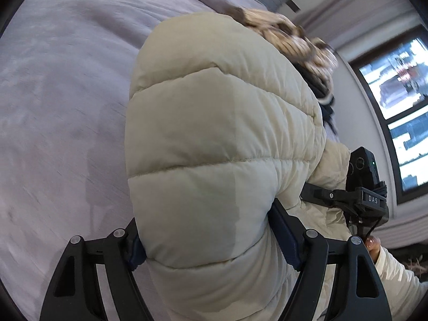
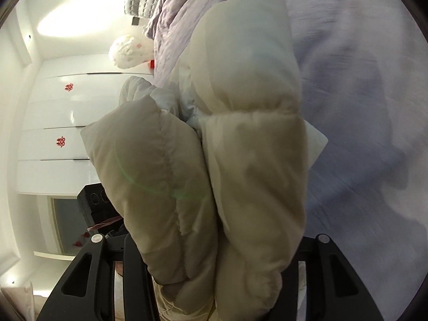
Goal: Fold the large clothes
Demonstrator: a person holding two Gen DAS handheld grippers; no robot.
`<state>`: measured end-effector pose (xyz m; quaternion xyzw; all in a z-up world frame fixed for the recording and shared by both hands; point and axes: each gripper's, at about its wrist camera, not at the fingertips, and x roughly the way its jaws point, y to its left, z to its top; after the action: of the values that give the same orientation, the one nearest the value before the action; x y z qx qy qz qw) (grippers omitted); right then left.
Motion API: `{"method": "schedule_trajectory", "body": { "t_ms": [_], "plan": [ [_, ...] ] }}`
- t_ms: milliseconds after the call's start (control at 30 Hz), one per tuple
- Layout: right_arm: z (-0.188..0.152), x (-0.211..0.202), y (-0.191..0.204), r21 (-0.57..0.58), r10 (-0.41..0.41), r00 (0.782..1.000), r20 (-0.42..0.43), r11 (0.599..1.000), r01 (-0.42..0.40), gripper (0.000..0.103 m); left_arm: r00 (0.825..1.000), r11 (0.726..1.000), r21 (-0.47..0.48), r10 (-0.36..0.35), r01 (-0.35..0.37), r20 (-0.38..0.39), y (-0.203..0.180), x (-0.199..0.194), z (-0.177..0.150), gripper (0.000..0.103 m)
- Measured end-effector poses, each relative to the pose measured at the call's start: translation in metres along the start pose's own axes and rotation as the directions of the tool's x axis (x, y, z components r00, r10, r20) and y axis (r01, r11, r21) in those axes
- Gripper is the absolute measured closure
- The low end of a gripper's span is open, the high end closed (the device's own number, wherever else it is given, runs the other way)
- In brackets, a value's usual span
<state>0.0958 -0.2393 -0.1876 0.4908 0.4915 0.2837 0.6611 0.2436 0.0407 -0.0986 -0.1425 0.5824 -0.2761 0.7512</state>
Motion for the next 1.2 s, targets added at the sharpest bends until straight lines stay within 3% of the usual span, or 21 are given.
{"method": "schedule_trajectory", "body": {
  "t_ms": [300, 467, 667, 767, 867, 967, 1067, 1200],
  "plan": [
    [0.056, 0.064, -0.003, -0.019, 0.000, 1.000, 0.019, 1.000, 0.001, 0.054, 0.991, 0.994, -0.008, 0.111, -0.111, 0.068, 0.058, 0.020, 0.042, 0.024],
    [0.068, 0.081, -0.016, 0.016, -0.046, 0.999, 0.019, 0.999, 0.046, 0.050, 0.991, 0.991, -0.036, 0.130, -0.128, 0.041, 0.081, 0.041, 0.044, 0.017],
    [0.078, 0.079, 0.001, 0.034, -0.135, 0.991, 0.019, 0.990, 0.134, 0.042, 0.988, 0.989, -0.021, 0.147, -0.146, 0.044, 0.082, 0.041, 0.038, 0.017],
    [0.074, 0.065, 0.019, -0.018, -0.234, 0.971, 0.042, 0.972, 0.235, 0.042, 0.987, 0.988, -0.025, 0.152, -0.151, 0.044, 0.077, 0.040, 0.038, 0.017],
    [0.069, 0.052, 0.047, -0.091, -0.340, 0.934, 0.105, 0.932, 0.350, 0.043, 0.986, 0.987, -0.033, 0.159, -0.158, 0.047, 0.076, 0.039, 0.039, 0.017],
    [0.062, 0.026, 0.076, -0.142, -0.381, 0.904, 0.193, 0.901, 0.410, 0.060, 0.985, 0.986, -0.041, 0.165, -0.163, 0.049, 0.079, 0.036, 0.037, 0.017],
    [0.050, 0.012, 0.095, -0.177, -0.301, 0.929, 0.218, 0.923, 0.340, 0.072, 0.984, 0.984, -0.042, 0.172, -0.171, 0.047, 0.078, 0.035, 0.038, 0.017],
    [0.033, 0.034, 0.126, -0.281, -0.261, 0.955, 0.141, 0.914, 0.292, 0.072, 0.977, 0.979, -0.046, 0.202, -0.200, 0.062, 0.074, 0.029, 0.037, 0.017]
  ]
}}
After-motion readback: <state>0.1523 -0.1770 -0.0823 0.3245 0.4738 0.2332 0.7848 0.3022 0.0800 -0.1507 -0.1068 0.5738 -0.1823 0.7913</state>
